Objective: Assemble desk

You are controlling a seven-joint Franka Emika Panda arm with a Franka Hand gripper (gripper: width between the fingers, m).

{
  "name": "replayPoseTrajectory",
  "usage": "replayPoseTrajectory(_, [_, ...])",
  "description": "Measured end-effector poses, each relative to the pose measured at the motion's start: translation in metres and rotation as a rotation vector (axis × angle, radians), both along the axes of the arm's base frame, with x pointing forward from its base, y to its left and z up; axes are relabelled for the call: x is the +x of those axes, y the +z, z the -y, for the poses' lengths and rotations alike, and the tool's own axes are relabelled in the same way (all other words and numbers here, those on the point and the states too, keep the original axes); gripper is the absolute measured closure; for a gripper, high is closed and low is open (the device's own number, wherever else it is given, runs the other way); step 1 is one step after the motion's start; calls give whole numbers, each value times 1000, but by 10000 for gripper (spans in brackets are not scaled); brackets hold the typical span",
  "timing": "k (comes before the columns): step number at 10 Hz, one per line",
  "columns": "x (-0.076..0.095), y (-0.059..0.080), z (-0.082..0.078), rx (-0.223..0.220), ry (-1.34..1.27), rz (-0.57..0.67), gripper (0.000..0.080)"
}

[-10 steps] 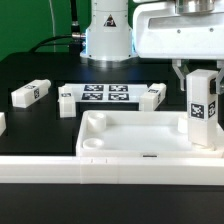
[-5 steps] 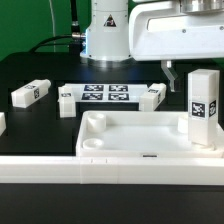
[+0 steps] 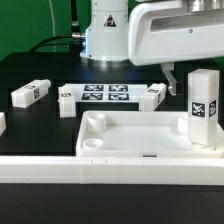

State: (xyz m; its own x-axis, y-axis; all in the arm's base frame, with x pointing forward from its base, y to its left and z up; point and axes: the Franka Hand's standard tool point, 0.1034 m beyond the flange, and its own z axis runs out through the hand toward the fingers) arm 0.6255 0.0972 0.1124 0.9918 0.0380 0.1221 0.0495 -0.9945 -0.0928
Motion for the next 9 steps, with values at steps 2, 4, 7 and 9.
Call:
replayPoseTrajectory(2, [0, 0, 0, -22, 133, 13, 150])
replayPoseTrajectory(4, [0, 0, 1, -51, 309, 29, 150])
replayPoseTrajectory(7, [0, 0, 1, -52, 316, 29, 249])
replayPoseTrajectory(9, [0, 0, 1, -52, 316, 29, 451])
